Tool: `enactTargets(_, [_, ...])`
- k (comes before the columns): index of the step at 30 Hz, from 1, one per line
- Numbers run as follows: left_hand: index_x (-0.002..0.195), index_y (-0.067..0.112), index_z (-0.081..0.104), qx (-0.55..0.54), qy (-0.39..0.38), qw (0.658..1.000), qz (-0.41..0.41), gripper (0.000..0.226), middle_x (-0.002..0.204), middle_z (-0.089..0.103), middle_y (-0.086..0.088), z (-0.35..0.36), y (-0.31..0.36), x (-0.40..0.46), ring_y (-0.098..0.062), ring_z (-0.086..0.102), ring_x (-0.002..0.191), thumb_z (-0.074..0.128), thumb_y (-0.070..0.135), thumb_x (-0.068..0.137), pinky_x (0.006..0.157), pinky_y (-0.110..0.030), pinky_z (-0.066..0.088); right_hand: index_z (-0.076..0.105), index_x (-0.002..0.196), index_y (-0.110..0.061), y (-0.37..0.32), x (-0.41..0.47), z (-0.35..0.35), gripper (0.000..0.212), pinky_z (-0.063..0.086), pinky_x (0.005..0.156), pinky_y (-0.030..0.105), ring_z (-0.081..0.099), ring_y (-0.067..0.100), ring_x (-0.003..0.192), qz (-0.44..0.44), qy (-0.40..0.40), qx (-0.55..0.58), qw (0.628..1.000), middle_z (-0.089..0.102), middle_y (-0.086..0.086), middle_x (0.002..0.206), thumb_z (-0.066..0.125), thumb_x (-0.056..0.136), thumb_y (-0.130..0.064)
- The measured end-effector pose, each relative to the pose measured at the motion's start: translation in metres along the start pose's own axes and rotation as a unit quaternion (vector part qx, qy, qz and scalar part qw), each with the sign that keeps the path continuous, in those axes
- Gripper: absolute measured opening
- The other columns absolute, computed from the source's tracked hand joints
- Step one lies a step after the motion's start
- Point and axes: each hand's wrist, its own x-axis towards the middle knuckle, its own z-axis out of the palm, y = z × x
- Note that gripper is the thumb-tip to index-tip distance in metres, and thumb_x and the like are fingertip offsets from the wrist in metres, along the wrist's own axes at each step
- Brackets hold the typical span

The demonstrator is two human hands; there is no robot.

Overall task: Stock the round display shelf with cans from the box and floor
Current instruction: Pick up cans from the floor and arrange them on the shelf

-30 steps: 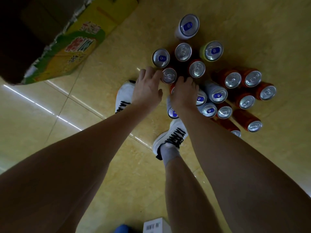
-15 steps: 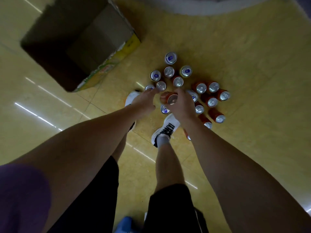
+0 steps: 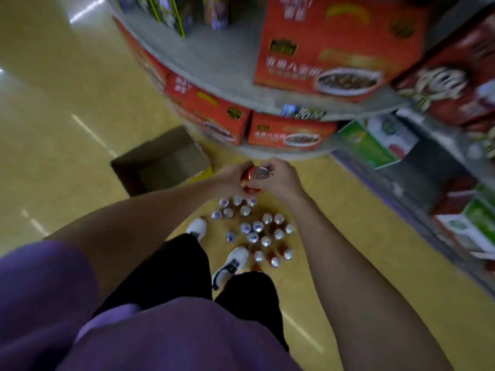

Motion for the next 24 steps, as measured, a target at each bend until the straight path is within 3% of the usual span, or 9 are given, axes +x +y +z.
enactTargets(4, [0.135, 0.019, 0.049, 0.012, 0.013, 0.999, 0.035, 0.091, 0.121, 0.064, 0.0, -0.051, 0.062, -0.026, -0.021, 0.061, 0.108, 0.092, 0.028, 0.055, 0.091, -0.038, 0.052, 0.062, 0.117, -0.017, -0.049, -0.042, -0.058, 0.06, 0.05, 0.085, 0.028, 0.06, 0.012, 0.103, -0.032, 0.009, 0.069, 0.997, 0.063, -0.005, 0.111, 0.09, 0.067, -0.033])
enactTargets(9, [0.125, 0.021, 0.055, -0.044, 0.086, 0.992, 0.077, 0.094, 0.113, 0.068, 0.001, -0.11, 0.122, -0.06, -0.02, 0.065, 0.104, 0.096, 0.025, 0.041, 0.09, -0.041, 0.055, 0.07, 0.106, -0.012, -0.1, -0.072, -0.115, 0.02, 0.054, 0.095, 0.046, 0.068, 0.021, 0.097, -0.057, 0.046, 0.16, 0.984, 0.071, 0.001, 0.1, 0.071, 0.087, -0.018])
enactTargets(13, [0.121, 0.021, 0.06, -0.141, 0.122, 0.975, 0.117, 0.092, 0.113, 0.071, 0.002, -0.154, 0.162, -0.084, -0.016, 0.066, 0.106, 0.097, 0.015, 0.037, 0.095, -0.035, 0.054, 0.063, 0.114, 0.001, -0.141, -0.099, -0.147, 0.028, 0.057, 0.087, 0.031, 0.068, 0.022, 0.095, -0.11, 0.054, 0.156, 0.98, 0.07, 0.005, 0.097, 0.058, 0.088, 0.01])
enactTargets(18, [0.122, 0.014, 0.06, -0.204, 0.15, 0.953, 0.164, 0.082, 0.112, 0.072, -0.002, -0.204, 0.211, -0.116, -0.015, 0.068, 0.104, 0.093, -0.001, 0.048, 0.09, -0.031, 0.055, 0.059, 0.116, -0.003, -0.189, -0.121, -0.164, 0.051, 0.055, 0.072, 0.017, 0.066, 0.016, 0.09, -0.181, 0.072, 0.096, 0.976, 0.069, 0.003, 0.1, 0.076, 0.071, 0.012])
enactTargets(22, [0.123, 0.015, 0.059, -0.242, 0.172, 0.94, 0.169, 0.081, 0.106, 0.073, -0.002, -0.238, 0.237, -0.134, -0.018, 0.069, 0.099, 0.094, 0.006, 0.051, 0.077, -0.028, 0.057, 0.055, 0.119, -0.01, -0.223, -0.128, -0.166, 0.061, 0.048, 0.06, 0.008, 0.064, 0.005, 0.086, -0.231, 0.088, 0.116, 0.962, 0.066, -0.004, 0.1, 0.084, 0.067, 0.005])
enactTargets(24, [0.125, 0.021, 0.058, -0.254, 0.179, 0.936, 0.167, 0.091, 0.106, 0.074, -0.001, -0.255, 0.244, -0.137, -0.02, 0.07, 0.1, 0.098, 0.019, 0.043, 0.083, -0.037, 0.058, 0.057, 0.115, -0.013, -0.237, -0.128, -0.169, 0.059, 0.047, 0.061, 0.007, 0.066, 0.009, 0.092, -0.247, 0.114, 0.129, 0.953, 0.066, -0.007, 0.099, 0.087, 0.066, -0.002])
